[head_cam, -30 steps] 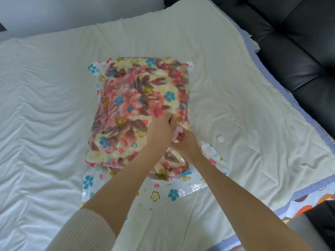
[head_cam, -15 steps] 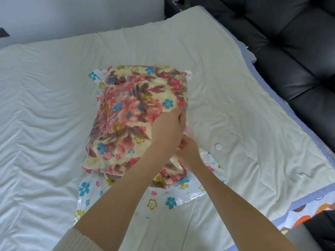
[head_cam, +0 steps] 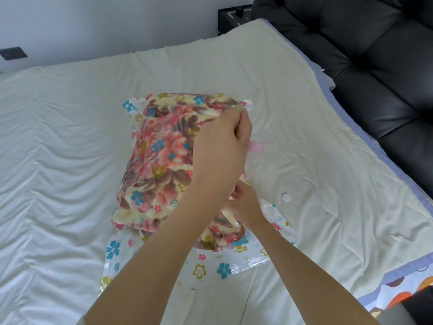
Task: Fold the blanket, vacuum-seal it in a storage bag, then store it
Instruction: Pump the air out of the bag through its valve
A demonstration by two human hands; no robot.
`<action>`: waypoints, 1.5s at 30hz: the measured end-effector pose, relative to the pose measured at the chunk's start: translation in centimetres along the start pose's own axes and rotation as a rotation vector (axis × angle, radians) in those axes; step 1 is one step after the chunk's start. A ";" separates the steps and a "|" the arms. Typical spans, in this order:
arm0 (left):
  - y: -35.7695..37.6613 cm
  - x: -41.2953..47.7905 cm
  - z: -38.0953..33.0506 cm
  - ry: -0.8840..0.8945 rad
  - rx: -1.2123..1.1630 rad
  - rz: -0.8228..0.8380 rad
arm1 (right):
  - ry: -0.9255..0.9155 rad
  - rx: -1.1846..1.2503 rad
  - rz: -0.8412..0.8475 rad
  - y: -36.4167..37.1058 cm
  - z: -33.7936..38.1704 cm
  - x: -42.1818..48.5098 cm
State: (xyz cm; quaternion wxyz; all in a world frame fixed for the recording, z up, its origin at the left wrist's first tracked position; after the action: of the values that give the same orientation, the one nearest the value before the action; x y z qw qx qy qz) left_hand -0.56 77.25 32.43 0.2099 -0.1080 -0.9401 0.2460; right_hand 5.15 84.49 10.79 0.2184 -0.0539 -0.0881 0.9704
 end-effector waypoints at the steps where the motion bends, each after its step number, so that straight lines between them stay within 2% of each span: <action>1: -0.3 -0.1 -0.2 0.011 -0.010 -0.034 | -0.006 -0.003 -0.003 0.0 0.1 0.0; 2: 0.4 -0.6 1.1 -0.024 0.019 0.008 | -0.018 -0.012 -0.005 0.0 0.2 -0.1; 5: 5.7 -4.1 9.6 -0.344 0.295 0.381 | -0.030 -0.049 0.013 0.3 0.1 -0.5; 6: 6.1 -4.9 11.4 -0.418 0.335 0.425 | -0.031 -0.061 0.016 0.4 -0.1 -0.7; 7: 5.9 -4.8 11.5 -0.430 0.350 0.423 | -0.035 -0.069 0.005 0.3 0.0 -0.7; 8: 5.5 -4.2 10.1 -0.370 0.323 0.386 | -0.034 -0.068 -0.002 0.2 -0.1 -0.6; 11: 1.4 -1.7 2.1 -0.074 0.020 0.115 | -0.017 -0.064 -0.014 0.0 0.7 -0.5; 13: -0.5 -1.5 0.0 -0.015 -0.051 0.015 | -0.048 -0.081 -0.027 0.0 0.9 -0.6; 15: 0.9 -2.5 3.5 -0.153 0.031 0.102 | -0.063 -0.101 -0.037 0.2 0.5 -0.7; 17: 4.4 -4.4 9.9 -0.428 0.234 0.367 | -0.071 -0.123 0.005 0.8 0.4 -1.0; 19: 4.9 -5.0 12.1 -0.556 0.330 0.462 | -0.072 -0.141 0.007 0.9 0.7 -0.9; 20: 4.8 -4.1 10.9 -0.493 0.340 0.442 | -0.056 -0.135 -0.001 0.7 0.9 -0.7; 23: 1.8 -1.1 1.7 -0.105 0.108 0.184 | -0.015 -0.097 0.016 0.2 0.9 -0.5; 25: 0.4 -1.3 -0.5 -0.021 0.056 0.087 | -0.032 -0.114 0.053 0.2 0.6 -0.5; 26: 1.2 -2.0 1.3 -0.088 0.083 0.131 | -0.031 -0.110 0.042 0.1 0.4 -0.7; 29: 4.9 -5.3 11.1 -0.499 0.320 0.425 | -0.036 -0.131 0.020 0.9 -0.4 -1.4; 30: 4.7 -5.7 12.3 -0.557 0.326 0.426 | -0.027 -0.125 0.006 1.0 -0.3 -1.6; 31: 4.5 -5.3 11.6 -0.523 0.312 0.406 | -0.029 -0.117 -0.006 0.9 0.0 -1.3; 32: 4.0 -4.4 9.4 -0.415 0.271 0.358 | -0.013 -0.091 -0.007 0.8 0.0 -1.2; 34: 1.4 -2.2 3.1 -0.155 0.093 0.179 | 0.008 -0.035 0.001 0.5 0.1 -1.0; 36: -1.3 -1.3 -0.7 -0.045 -0.015 0.029 | 0.002 0.014 0.000 0.4 0.9 -1.1; 38: -0.5 -1.9 1.6 -0.113 0.021 0.048 | -0.049 -0.045 -0.008 0.4 0.5 -1.0; 41: 4.5 -4.8 10.8 -0.463 0.231 0.348 | -0.060 -0.110 0.023 1.2 -0.5 -1.0; 42: 4.8 -5.4 12.5 -0.562 0.228 0.355 | -0.066 -0.103 0.017 1.1 -0.2 -1.1; 43: 4.8 -5.3 12.7 -0.591 0.225 0.347 | -0.063 -0.116 -0.002 0.8 0.1 -1.0; 45: 4.6 -4.1 9.5 -0.442 0.134 0.307 | -0.031 -0.114 -0.021 0.3 -0.5 -0.8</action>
State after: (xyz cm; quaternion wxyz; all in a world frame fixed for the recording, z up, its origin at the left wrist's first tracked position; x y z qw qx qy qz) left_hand -0.74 75.97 21.19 -0.0331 -0.1789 -0.9172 0.3543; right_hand 5.83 83.99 10.29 0.2235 -0.0504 -0.1471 0.9622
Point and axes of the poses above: each hand's wrist, its own x-axis towards the middle knuckle, its own y-axis out of the palm, z = x × y, the point moved 8 cm from there along x, towards the middle knuckle, and after that the axes turned 5 degrees about -y, right-handed, at the moved point
